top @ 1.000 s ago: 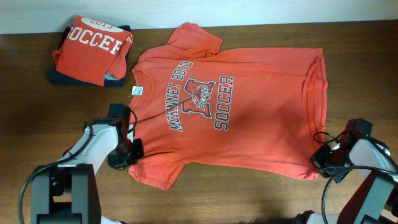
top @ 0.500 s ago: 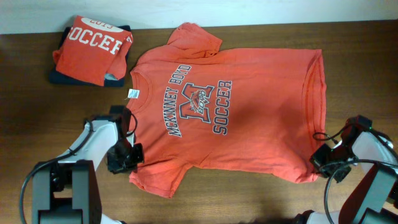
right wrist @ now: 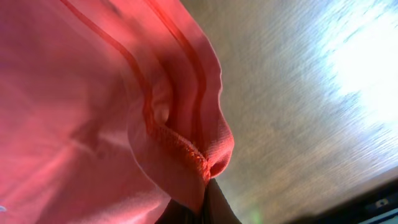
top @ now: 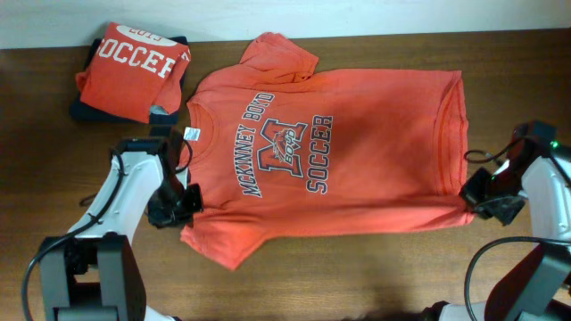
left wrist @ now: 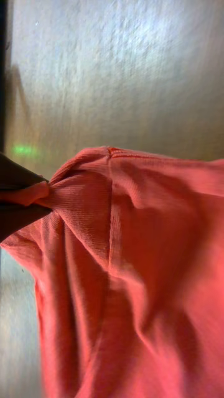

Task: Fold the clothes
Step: 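Grasp the bottom hem corners with both grippers, then lift the bottom hem with both grippers and fold it up toward the collar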

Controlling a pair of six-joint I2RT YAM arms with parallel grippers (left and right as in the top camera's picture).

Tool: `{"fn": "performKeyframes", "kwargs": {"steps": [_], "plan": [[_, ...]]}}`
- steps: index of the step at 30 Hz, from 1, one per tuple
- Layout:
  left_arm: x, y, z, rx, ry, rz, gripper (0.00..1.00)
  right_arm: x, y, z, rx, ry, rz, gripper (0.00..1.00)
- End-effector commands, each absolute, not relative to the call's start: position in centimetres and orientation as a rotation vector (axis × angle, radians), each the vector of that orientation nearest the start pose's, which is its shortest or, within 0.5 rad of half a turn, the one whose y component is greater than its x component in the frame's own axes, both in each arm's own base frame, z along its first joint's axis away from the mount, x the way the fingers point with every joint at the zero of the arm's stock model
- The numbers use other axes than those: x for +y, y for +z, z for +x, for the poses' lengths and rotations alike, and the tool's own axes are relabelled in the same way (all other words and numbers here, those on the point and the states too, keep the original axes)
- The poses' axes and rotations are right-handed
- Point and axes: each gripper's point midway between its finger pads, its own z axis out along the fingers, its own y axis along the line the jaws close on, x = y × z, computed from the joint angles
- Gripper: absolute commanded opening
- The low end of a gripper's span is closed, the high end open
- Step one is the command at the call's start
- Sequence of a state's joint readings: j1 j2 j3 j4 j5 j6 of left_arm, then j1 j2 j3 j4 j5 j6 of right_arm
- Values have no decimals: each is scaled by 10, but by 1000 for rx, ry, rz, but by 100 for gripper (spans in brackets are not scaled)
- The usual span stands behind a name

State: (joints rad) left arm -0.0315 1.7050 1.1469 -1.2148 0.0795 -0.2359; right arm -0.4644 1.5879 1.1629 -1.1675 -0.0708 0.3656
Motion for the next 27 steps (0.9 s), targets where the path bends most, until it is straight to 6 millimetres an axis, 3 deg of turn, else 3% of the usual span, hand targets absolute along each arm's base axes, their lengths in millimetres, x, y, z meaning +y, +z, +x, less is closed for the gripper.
{"fn": "performKeyframes", "kwargs": {"steps": [1,12,20,27], "plan": [[-24,70,267,3269,-119,-352,0,-120,99,255,2850,50,1253,4],[-30,110,324,3067,-193,-327,0,-122,103,286,2767,44,1154,4],[-31,119,368,2886,-223,-336,1,-112,109,321,2698,51,1015,4],[-31,130,402,2743,-231,-309,1,-116,111,339,2641,51,978,4]]}}
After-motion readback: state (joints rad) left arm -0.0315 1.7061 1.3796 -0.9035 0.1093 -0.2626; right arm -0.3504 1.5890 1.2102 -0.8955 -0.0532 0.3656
